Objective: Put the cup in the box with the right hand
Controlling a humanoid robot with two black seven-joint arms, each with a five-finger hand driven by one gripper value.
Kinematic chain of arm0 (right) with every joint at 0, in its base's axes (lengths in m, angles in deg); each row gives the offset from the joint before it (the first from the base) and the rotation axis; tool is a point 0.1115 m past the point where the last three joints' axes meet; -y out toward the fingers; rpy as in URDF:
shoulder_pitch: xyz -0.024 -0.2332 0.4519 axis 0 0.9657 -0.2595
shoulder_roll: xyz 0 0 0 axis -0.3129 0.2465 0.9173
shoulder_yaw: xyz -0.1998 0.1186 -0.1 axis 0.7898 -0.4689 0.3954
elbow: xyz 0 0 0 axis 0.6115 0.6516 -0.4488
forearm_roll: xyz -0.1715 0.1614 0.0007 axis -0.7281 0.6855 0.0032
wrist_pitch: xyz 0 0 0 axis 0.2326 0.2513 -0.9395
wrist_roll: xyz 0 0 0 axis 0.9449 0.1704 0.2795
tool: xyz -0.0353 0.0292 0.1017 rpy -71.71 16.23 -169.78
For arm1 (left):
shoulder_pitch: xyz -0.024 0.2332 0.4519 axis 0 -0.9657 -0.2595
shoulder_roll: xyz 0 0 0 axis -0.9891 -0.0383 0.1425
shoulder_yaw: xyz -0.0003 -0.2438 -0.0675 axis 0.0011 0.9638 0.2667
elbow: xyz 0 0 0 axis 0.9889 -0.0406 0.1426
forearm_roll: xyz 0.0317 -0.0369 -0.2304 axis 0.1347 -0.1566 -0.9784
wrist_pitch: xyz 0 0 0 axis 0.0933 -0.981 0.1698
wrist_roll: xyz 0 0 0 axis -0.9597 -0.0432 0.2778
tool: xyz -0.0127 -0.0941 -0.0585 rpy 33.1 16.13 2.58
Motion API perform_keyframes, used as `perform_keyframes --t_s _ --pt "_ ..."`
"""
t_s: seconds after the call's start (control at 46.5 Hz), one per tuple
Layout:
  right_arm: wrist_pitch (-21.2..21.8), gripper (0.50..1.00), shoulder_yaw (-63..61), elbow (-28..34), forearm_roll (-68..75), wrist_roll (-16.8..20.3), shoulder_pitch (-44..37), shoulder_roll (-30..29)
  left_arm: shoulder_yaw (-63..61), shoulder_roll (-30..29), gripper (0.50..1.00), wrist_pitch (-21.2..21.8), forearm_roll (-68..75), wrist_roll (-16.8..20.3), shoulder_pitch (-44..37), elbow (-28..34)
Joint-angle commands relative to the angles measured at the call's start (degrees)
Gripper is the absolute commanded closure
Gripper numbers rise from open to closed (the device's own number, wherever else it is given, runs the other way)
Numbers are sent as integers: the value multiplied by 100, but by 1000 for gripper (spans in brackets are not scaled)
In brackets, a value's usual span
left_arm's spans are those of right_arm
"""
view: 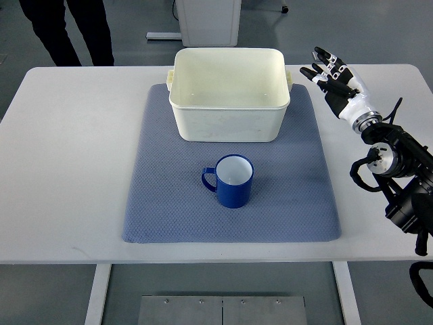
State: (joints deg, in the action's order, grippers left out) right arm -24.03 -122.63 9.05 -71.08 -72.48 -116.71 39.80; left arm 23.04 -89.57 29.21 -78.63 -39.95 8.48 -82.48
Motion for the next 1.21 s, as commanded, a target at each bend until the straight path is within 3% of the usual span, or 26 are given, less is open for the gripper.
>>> perform_keyframes --t_s 0.0,1.184 --pt "-1 502 0 -1 0 -9 3 0 -5 0 500 -1 0 0 1 0" --pt "-1 502 35 -1 0 -44 -58 -17 4 0 500 -10 0 0 71 0"
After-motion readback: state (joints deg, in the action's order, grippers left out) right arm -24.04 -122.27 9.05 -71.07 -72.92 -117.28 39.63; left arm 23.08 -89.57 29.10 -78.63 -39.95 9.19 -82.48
